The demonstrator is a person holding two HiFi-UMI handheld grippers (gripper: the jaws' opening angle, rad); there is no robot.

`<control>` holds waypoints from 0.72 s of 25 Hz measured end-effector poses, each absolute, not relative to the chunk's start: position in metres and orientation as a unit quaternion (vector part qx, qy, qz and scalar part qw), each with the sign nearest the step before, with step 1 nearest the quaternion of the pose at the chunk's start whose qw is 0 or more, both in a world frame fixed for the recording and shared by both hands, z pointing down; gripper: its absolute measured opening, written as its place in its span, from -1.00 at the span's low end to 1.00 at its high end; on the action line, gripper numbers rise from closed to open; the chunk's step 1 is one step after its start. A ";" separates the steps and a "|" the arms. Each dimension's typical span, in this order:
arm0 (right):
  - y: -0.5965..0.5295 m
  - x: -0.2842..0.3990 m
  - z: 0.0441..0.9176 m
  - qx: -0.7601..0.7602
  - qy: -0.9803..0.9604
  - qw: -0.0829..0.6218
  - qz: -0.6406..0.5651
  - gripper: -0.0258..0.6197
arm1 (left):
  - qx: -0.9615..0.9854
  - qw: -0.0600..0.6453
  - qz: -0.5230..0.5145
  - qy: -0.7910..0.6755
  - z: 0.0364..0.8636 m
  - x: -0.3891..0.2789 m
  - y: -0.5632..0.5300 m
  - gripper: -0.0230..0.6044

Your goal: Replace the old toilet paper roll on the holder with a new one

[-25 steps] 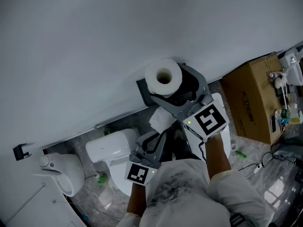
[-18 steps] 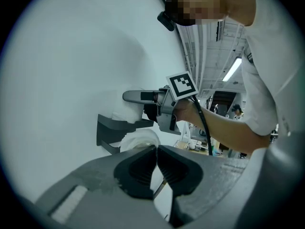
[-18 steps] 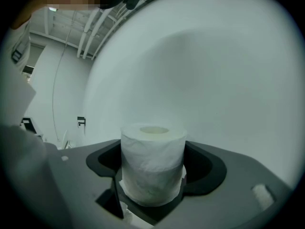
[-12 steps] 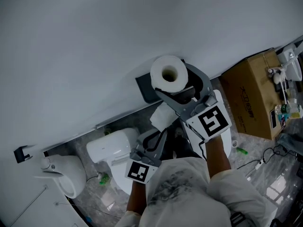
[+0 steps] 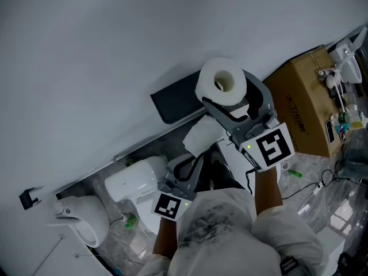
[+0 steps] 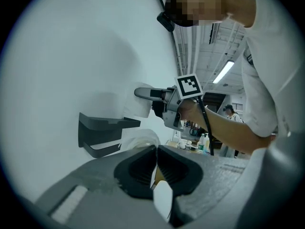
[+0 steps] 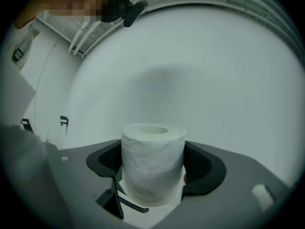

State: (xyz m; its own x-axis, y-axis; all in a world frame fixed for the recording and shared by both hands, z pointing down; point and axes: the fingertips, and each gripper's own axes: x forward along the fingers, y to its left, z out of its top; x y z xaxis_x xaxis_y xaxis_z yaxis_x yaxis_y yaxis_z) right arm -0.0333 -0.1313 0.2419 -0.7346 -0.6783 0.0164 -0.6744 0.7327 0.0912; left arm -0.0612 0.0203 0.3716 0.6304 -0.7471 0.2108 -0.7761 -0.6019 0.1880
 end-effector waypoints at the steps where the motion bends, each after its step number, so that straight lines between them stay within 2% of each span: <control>1: -0.132 -0.026 0.242 0.369 -0.928 0.025 -0.043 0.25 | 0.895 0.132 0.056 -0.422 0.372 -0.058 0.020 -0.88; 18: -0.142 0.059 0.280 0.428 -0.900 0.071 -0.043 0.25 | 0.906 0.146 0.063 -0.393 0.387 -0.021 0.013 -0.88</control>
